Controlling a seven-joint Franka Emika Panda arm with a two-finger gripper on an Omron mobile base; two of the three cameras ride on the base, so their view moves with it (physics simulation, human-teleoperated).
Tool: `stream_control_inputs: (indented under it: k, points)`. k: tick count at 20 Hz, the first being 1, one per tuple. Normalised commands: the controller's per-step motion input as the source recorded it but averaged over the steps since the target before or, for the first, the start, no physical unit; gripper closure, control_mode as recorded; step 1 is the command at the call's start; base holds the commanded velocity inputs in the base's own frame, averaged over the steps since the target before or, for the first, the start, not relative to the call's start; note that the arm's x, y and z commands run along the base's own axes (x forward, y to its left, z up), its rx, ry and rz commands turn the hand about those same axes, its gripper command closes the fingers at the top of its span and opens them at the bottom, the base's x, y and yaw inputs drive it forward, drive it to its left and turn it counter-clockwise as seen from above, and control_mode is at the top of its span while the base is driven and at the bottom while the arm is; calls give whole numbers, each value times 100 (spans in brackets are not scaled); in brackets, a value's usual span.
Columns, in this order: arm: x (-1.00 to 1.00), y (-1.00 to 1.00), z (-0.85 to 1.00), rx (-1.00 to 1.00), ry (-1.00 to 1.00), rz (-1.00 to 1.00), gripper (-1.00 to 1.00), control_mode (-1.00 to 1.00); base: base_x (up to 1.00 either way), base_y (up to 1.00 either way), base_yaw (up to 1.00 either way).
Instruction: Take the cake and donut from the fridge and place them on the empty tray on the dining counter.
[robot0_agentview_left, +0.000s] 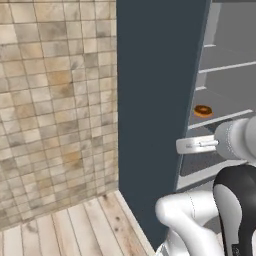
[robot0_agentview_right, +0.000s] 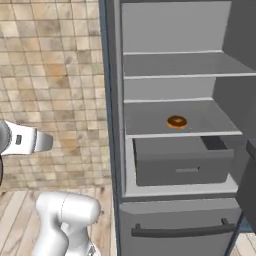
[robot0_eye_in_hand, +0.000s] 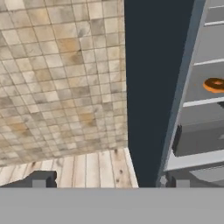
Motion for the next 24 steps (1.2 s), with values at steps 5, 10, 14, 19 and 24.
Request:
stream_control_inputs:
  k: [5, 10, 14, 19, 24]
  points:
    - [0, 0, 0, 0, 0, 0, -100, 100, 48, -99, 0]
    - [0, 0, 0, 0, 0, 0, -100, 100, 52, -100, 0]
    - [0, 0, 0, 0, 0, 0, -100, 100, 77, -72, 13]
    - [0, 0, 0, 0, 0, 0, -100, 100, 100, -2, 8]
    - [0, 0, 0, 0, 0, 0, -100, 100, 100, -36, 24]
